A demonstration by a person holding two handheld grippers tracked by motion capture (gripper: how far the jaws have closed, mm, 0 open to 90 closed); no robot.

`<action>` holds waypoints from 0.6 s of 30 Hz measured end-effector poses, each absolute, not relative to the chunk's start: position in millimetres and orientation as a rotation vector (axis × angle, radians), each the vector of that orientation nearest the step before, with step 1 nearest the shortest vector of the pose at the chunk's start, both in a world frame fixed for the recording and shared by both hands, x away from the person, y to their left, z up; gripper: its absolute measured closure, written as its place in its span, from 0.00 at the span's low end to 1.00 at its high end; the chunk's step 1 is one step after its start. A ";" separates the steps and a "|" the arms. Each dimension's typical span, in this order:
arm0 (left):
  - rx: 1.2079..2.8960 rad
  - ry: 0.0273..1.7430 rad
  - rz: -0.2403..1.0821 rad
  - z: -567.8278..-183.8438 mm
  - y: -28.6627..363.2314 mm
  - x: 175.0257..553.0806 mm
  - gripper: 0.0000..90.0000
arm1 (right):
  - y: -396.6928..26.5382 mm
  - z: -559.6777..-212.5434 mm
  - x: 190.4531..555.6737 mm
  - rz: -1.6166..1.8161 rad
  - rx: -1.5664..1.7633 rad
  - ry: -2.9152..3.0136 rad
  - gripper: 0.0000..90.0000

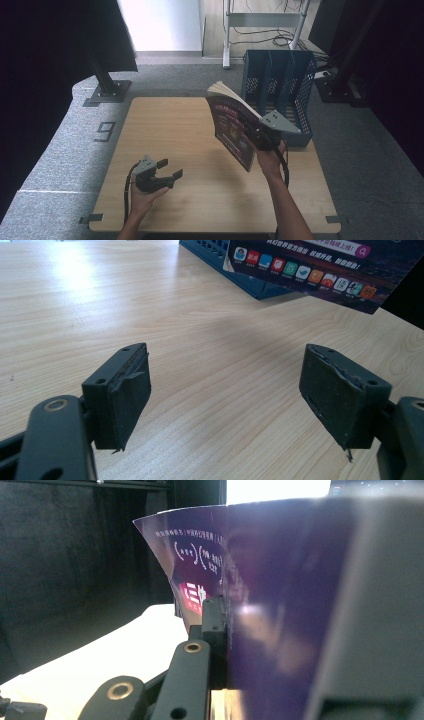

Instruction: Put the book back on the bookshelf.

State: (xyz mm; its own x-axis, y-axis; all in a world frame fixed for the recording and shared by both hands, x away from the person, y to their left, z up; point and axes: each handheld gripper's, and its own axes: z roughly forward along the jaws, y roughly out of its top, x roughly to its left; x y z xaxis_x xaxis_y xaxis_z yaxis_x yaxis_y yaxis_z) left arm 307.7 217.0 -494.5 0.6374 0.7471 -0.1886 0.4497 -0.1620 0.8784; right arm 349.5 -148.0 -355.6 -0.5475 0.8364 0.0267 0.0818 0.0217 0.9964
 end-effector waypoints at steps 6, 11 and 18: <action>1.795 0.973 0.328 -497.0 218.0 308.7 0.23 | -155.9 -349.0 350.9 1.585 0.956 1.665 0.91; 1.792 0.979 0.328 -497.1 219.2 308.9 0.23 | -160.0 -345.7 353.1 1.574 0.966 1.649 0.91; 1.794 0.987 0.324 -498.2 220.6 309.3 0.24 | -168.3 -340.1 358.0 1.563 0.987 1.618 0.91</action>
